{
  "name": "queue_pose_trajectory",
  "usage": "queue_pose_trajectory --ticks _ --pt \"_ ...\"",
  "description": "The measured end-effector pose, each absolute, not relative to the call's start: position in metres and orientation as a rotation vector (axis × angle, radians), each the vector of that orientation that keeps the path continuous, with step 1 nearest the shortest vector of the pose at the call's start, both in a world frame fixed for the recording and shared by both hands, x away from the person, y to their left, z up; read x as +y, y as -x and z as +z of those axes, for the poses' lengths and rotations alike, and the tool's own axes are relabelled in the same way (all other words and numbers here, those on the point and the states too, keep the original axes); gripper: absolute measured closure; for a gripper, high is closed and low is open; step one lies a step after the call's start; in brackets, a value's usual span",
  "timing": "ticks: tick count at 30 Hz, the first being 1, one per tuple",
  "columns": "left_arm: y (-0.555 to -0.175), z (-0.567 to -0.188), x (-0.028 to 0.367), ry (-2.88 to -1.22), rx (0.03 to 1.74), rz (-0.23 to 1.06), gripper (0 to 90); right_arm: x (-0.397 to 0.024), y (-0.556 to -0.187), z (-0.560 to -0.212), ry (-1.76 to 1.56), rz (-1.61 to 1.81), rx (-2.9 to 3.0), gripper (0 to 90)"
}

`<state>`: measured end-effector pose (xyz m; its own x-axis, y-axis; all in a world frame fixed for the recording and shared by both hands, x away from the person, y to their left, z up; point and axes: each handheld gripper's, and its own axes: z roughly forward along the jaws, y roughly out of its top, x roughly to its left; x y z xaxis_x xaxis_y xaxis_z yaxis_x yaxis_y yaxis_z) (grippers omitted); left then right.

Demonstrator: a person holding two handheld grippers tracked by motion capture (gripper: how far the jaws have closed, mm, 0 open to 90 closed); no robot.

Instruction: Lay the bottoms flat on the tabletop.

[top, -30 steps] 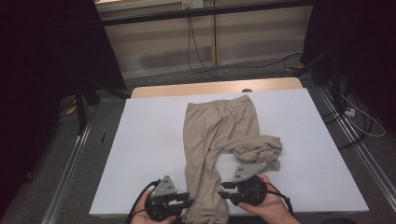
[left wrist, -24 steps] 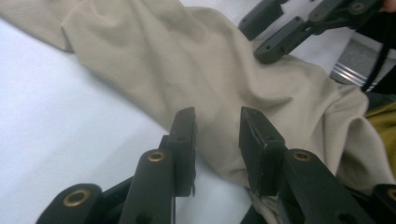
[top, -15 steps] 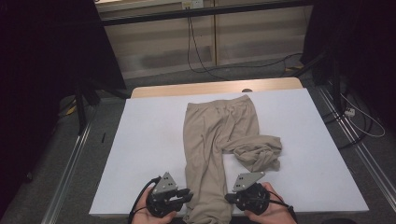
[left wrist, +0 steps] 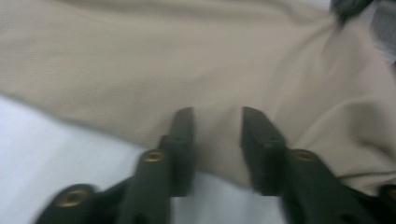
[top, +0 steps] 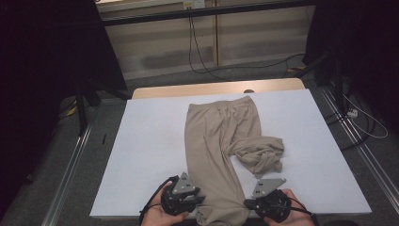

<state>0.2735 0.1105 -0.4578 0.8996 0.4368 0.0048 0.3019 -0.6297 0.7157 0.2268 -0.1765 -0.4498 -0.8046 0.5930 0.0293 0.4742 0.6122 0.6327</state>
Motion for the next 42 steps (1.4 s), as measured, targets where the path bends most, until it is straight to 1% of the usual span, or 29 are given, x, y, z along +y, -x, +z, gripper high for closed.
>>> queue_pose_trajectory --ticks 1,3,4,5,6,7,12,15,16,17,18,20,22,23,24,26,27,28,29,30,34,36,37,38,39,40,41,42 --pt "-0.272 -0.458 0.108 -2.301 0.512 0.231 56.8 -0.180 -0.226 -0.450 -0.900 0.967 2.647 87.6" --pt "-0.272 -0.457 0.107 -2.310 0.535 0.223 59.2 -0.183 -0.227 -0.451 -0.935 0.990 2.634 82.8" --pt "-0.270 -0.456 0.108 -2.314 0.546 0.203 69.3 -0.182 -0.227 -0.450 -0.938 0.996 2.631 79.7" --pt "-0.269 -0.454 0.110 -2.326 0.559 0.197 84.4 -0.181 -0.228 -0.450 -0.934 1.005 2.628 78.1" --pt "-0.268 -0.453 0.112 -2.336 0.577 0.187 89.9 -0.179 -0.228 -0.449 -0.920 1.019 2.625 77.3" --pt "-0.267 -0.452 0.114 -2.344 0.591 0.178 90.0 -0.176 -0.228 -0.449 -0.903 1.035 2.620 75.2" --pt "-0.264 -0.447 0.130 -2.352 0.664 0.197 90.0 -0.159 -0.230 -0.445 -0.825 1.073 2.618 73.1" --pt "-0.265 -0.445 0.139 -2.323 0.711 0.206 90.0 -0.145 -0.236 -0.444 -0.780 1.100 2.634 71.0" --pt "-0.265 -0.444 0.141 -2.312 0.719 0.207 86.7 -0.140 -0.239 -0.444 -0.760 1.098 2.642 70.2" --pt "-0.263 -0.443 0.140 -2.306 0.707 0.222 80.5 -0.136 -0.242 -0.443 -0.749 1.101 2.649 68.3" --pt "-0.260 -0.442 0.139 -2.294 0.679 0.216 76.5 -0.131 -0.244 -0.443 -0.727 1.098 2.647 66.3" --pt "-0.254 -0.440 0.131 -2.274 0.622 0.178 74.0 -0.126 -0.248 -0.446 -0.710 1.110 2.660 66.1" --pt "-0.247 -0.439 0.122 -2.292 0.551 0.152 74.3 -0.125 -0.250 -0.453 -0.718 1.092 2.674 65.5" --pt "-0.244 -0.441 0.116 -2.297 0.521 0.138 74.5 -0.126 -0.250 -0.457 -0.730 1.080 2.683 65.9" --pt "-0.242 -0.443 0.111 -2.315 0.504 0.137 74.3 -0.128 -0.249 -0.458 -0.738 1.102 2.668 68.4" --pt "-0.239 -0.451 0.103 -2.362 0.464 0.135 71.4 -0.131 -0.245 -0.456 -0.738 1.079 2.668 78.4" --pt "-0.237 -0.454 0.101 -2.365 0.444 0.157 71.4 -0.133 -0.243 -0.456 -0.744 1.087 2.675 82.9" --pt "-0.236 -0.452 0.101 -2.375 0.444 0.156 72.9 -0.134 -0.241 -0.457 -0.749 1.099 2.680 86.9" --pt "-0.236 -0.451 0.102 -2.382 0.444 0.117 82.5 -0.135 -0.240 -0.457 -0.754 1.104 2.687 88.5" --pt "-0.235 -0.451 0.104 -2.381 0.465 0.105 90.0 -0.135 -0.237 -0.457 -0.759 1.101 2.689 88.8" --pt "-0.229 -0.452 0.113 -2.417 0.470 0.074 90.0 -0.136 -0.227 -0.456 -0.760 1.115 2.711 89.7" --pt "-0.231 -0.447 0.120 -2.428 0.437 0.073 90.0 -0.136 -0.222 -0.456 -0.752 1.119 2.726 89.8" --pt "-0.229 -0.446 0.120 -2.360 0.484 0.046 90.0 -0.135 -0.220 -0.455 -0.745 1.117 2.736 90.0" --pt "-0.229 -0.444 0.122 -2.329 0.492 0.039 90.0 -0.134 -0.219 -0.456 -0.742 1.124 2.750 90.0" --pt "-0.231 -0.442 0.124 -2.319 0.491 0.046 90.0 -0.134 -0.218 -0.456 -0.734 1.127 2.774 89.5" --pt "-0.232 -0.440 0.125 -2.302 0.511 0.074 87.8 -0.134 -0.217 -0.456 -0.722 1.128 2.774 85.2" --pt "-0.234 -0.440 0.126 -2.296 0.515 0.089 82.9 -0.134 -0.217 -0.455 -0.725 1.128 2.766 79.1" --pt "-0.237 -0.440 0.128 -2.298 0.508 0.114 79.9 -0.134 -0.218 -0.454 -0.733 1.137 2.750 76.9"
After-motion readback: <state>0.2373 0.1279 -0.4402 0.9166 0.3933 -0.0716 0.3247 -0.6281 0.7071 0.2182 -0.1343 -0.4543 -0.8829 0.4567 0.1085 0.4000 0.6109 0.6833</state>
